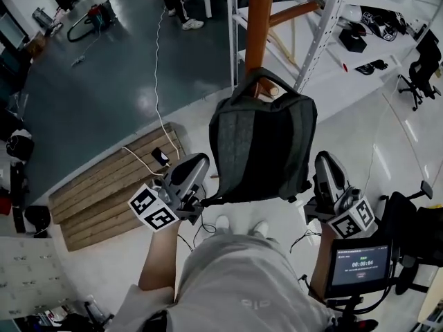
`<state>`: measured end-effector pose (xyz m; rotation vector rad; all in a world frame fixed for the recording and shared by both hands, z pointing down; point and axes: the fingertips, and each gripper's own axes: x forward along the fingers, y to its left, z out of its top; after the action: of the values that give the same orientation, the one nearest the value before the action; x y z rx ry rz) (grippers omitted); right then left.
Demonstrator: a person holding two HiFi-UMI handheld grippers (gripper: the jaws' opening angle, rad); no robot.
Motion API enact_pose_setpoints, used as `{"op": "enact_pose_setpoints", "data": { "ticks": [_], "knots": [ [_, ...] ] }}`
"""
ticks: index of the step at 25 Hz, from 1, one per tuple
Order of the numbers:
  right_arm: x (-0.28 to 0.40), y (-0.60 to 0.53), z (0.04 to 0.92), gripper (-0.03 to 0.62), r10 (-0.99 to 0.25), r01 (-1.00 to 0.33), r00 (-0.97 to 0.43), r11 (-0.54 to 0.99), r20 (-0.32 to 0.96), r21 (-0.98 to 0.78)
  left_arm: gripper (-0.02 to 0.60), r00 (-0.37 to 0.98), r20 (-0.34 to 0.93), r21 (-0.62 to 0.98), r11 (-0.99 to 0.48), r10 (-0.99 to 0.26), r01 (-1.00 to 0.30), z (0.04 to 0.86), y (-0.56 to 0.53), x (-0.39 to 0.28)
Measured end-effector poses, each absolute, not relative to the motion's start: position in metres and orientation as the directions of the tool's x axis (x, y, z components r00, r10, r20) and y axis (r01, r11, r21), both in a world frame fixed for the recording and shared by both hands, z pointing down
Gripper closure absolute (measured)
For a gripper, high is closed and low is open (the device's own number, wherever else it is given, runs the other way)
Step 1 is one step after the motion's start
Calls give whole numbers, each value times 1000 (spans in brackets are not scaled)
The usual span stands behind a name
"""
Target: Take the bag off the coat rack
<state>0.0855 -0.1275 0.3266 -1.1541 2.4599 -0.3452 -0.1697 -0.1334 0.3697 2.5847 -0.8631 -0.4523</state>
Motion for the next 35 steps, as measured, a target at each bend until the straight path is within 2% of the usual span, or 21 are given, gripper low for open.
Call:
{"op": "enact_pose_setpoints", "data": {
  "ticks": [4, 7, 9, 11, 13, 15, 20, 22, 30, 33, 35],
  "knots": [
    [79, -149, 281, 574, -724, -715, -640, 684, -257, -148, 572, 748, -193, 357, -756, -635, -549, 335, -157, -182],
    [73, -182, 246, 537, -664, -692, -715, 716, -219, 88, 510, 757, -221, 280, -784, -615, -554, 294, -202, -167],
    [56, -197, 234, 522, -634, -648, -759, 717, -147, 256, 459, 779, -226, 214, -810, -584, -546, 266, -227, -154],
    [33, -207, 236, 522, -620, -575, -784, 713, -23, 401, 415, 809, -215, 141, -837, -548, -529, 240, -248, -140],
    [13, -217, 245, 522, -618, -502, -780, 712, 100, 490, 397, 846, -182, 77, -865, -501, -496, 218, -268, -122],
    [-2, -224, 249, 522, -620, -464, -768, 711, 161, 528, 388, 882, -147, 35, -894, -447, -447, 202, -282, -101],
    [-17, -242, 255, 520, -629, -421, -749, 696, 210, 581, 363, 948, -66, -41, -949, -311, -314, 184, -302, -56],
    [-21, -249, 259, 493, -624, -409, -749, 700, 222, 586, 354, 966, -58, -48, -966, -251, -254, 183, -306, -44],
    [-30, -263, 262, 491, -637, -400, -723, 701, 266, 591, 359, 998, -47, -39, -998, -52, -54, 191, -311, -9],
    [-33, -263, 260, 493, -634, -394, -722, 705, 276, 590, 397, 998, -42, -32, -999, 42, 40, 195, -302, 3],
    [-35, -266, 260, 494, -637, -396, -717, 705, 283, 588, 461, 994, -39, -43, -994, 107, 105, 196, -292, 8]
  ]
}}
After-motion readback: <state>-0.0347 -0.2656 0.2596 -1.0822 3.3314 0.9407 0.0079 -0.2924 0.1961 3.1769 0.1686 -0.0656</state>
